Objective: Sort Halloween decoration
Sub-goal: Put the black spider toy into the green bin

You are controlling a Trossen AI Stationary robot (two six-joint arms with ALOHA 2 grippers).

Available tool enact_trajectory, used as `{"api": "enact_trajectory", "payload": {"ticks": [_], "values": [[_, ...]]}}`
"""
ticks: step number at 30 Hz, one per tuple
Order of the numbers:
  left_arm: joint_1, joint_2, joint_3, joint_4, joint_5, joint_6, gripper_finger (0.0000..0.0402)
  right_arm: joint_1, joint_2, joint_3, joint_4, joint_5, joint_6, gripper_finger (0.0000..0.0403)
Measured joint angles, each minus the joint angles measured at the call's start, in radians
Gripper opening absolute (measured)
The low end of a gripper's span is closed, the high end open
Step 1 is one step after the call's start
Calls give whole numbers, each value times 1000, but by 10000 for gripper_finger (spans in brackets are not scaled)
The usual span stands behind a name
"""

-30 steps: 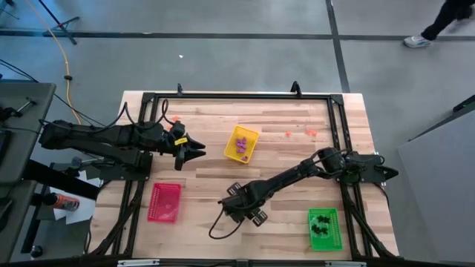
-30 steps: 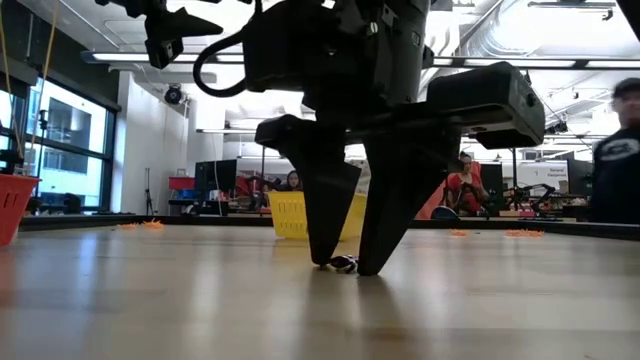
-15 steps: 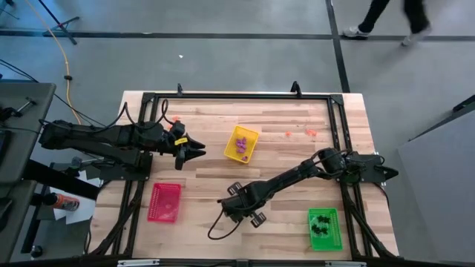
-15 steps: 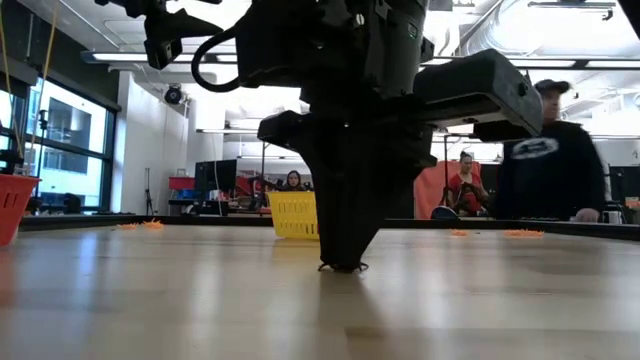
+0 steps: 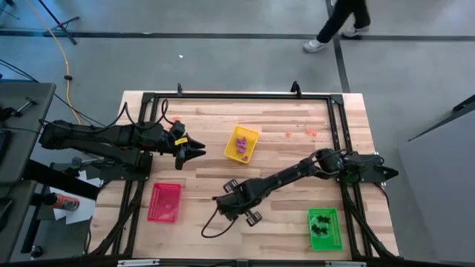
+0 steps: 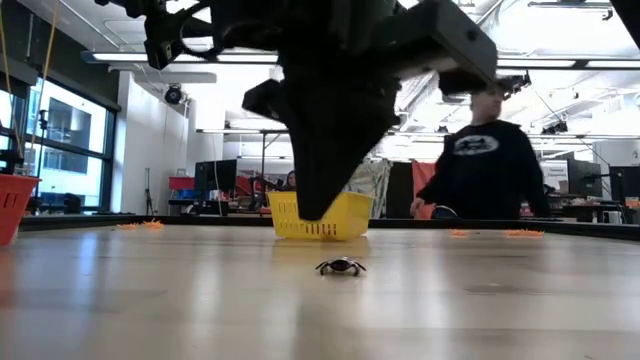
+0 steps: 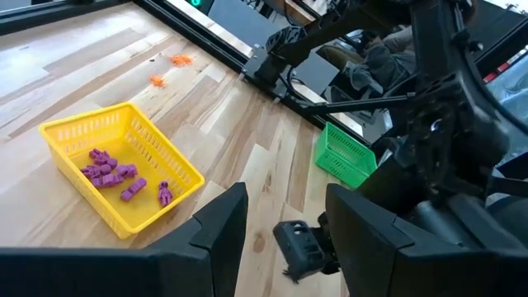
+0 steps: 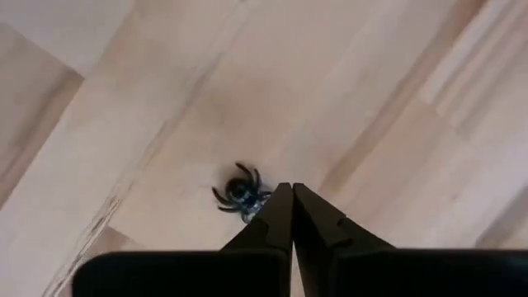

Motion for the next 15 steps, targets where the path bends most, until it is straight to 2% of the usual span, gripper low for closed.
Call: {"api": "enact_trajectory", "payload": {"ticks": [5, 8, 11, 15], "values": [[0, 0, 0, 0, 0, 6, 156, 1, -11, 57, -84, -8, 103, 0], [0, 0, 0, -1, 0, 6, 156, 5, -56, 21, -95, -41, 197, 0], [-16, 12, 0, 2, -14, 15, 156, 19, -137, -84, -80, -46, 278, 0], [-86, 66, -1, 67, -92, 46, 156, 54, -303, -324, 47, -23, 458, 0]]}}
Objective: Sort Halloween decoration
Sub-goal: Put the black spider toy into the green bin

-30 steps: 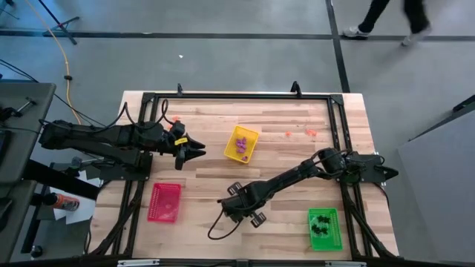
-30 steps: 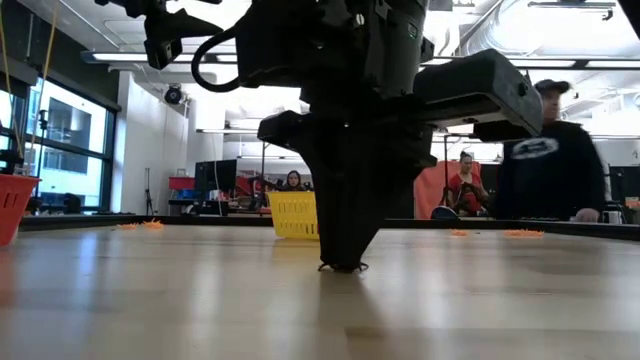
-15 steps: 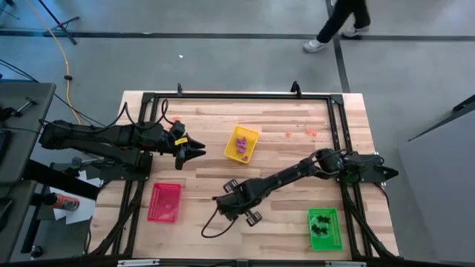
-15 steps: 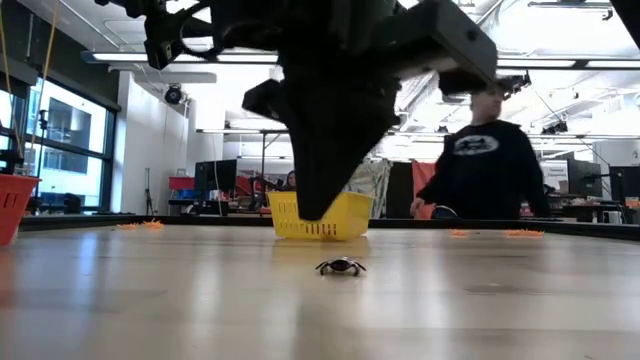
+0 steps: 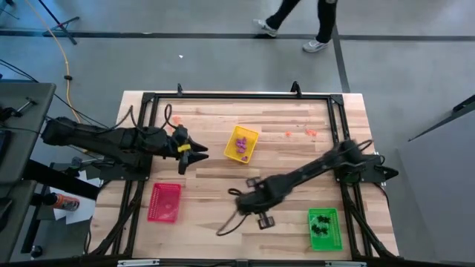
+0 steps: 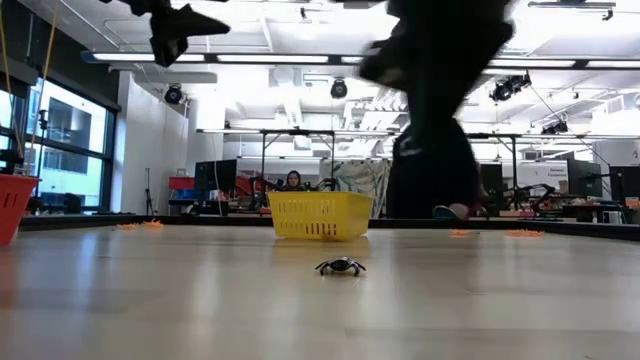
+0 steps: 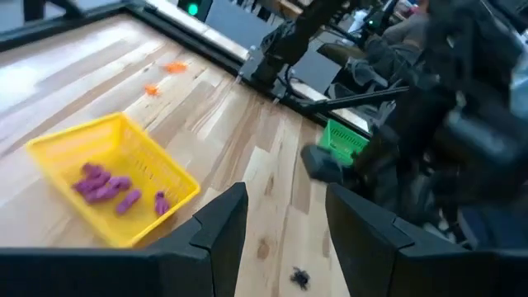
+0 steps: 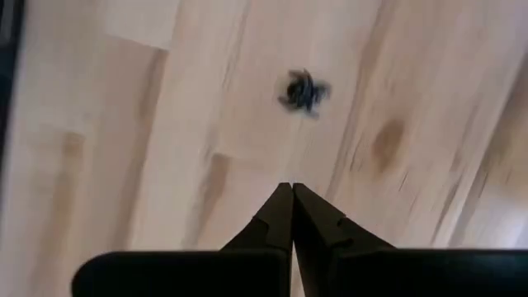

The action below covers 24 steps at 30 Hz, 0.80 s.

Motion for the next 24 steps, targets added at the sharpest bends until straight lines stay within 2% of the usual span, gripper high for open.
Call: {"api": "enact_trajectory", "payload": {"ticks": [5, 10, 14, 17, 21, 24], "values": [[-132, 184, 1, 203, -93, 57, 154, 55, -216, -313, 290, 6, 304, 0], [-232, 463, 0, 349, -97, 83, 121, 93, -301, -495, 570, -51, 531, 0], [-272, 669, 0, 464, -59, 33, 64, 101, -287, -538, 741, -53, 625, 0], [-282, 797, 5, 556, -17, 2, 14, 93, -255, -540, 820, -53, 625, 0], [-282, 932, 52, 569, -15, -18, 10, 80, -209, -539, 876, -52, 613, 0], [-281, 1006, 91, 564, -15, 2, 2, 75, -171, -540, 871, -29, 545, 0]]}}
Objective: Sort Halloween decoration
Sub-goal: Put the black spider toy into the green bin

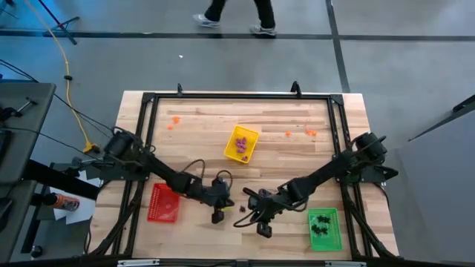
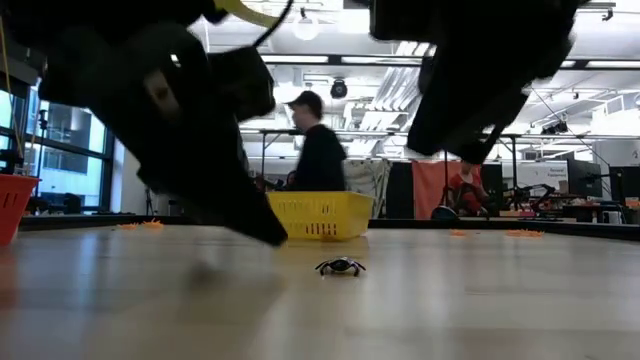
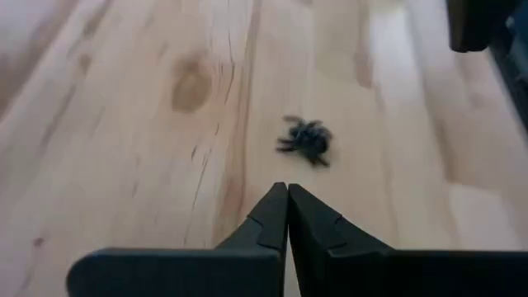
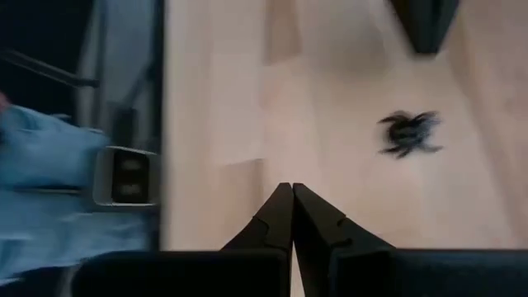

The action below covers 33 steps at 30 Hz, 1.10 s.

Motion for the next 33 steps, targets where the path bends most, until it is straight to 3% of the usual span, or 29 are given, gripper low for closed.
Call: {"api": "enact_trajectory", "payload": {"ticks": [5, 12, 16, 23, 33], "values": [[15, 69, 73, -56, -1, 4, 1, -4, 42, 0, 37, 57, -65, 0], [28, 103, 138, -94, -7, 89, 0, -6, 57, 0, -46, 210, -78, 0], [28, 105, 145, -98, -8, 137, 0, -12, 75, 1, -55, 185, -70, 0], [22, 104, 146, -120, 6, 137, 0, -27, 155, 3, 23, 134, 230, 0], [15, 104, 146, -125, 8, 133, 0, -27, 176, 3, 64, 218, 331, 0]]}}
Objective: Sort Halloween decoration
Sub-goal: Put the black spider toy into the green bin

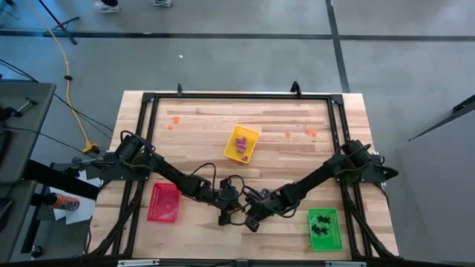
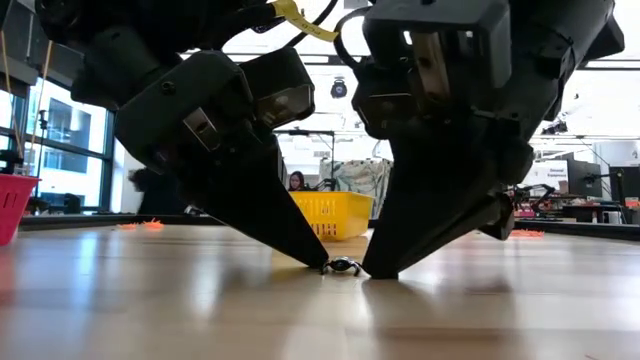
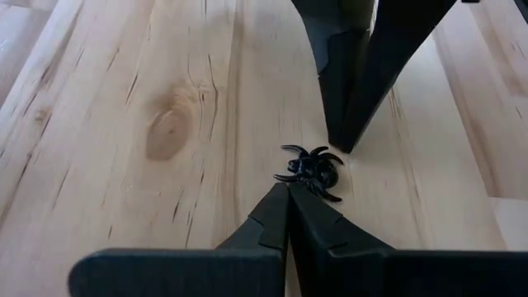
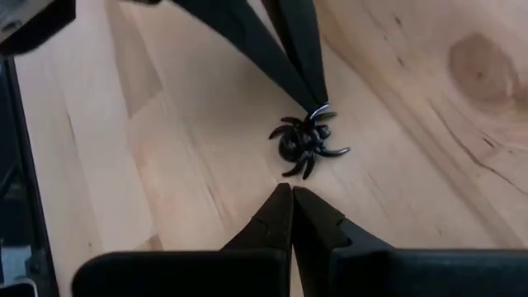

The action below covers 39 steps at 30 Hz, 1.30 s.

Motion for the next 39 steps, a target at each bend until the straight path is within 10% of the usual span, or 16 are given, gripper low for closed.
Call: {"api": "enact_trajectory", "payload": {"ticks": [33, 39], "values": [[-1, 0, -2, 3, 5, 3, 0, 13, -41, -4, 127, 289, -179, 0], [17, -108, -5, -231, 20, 6, 0, 17, -169, -3, -63, 311, -254, 0]]}}
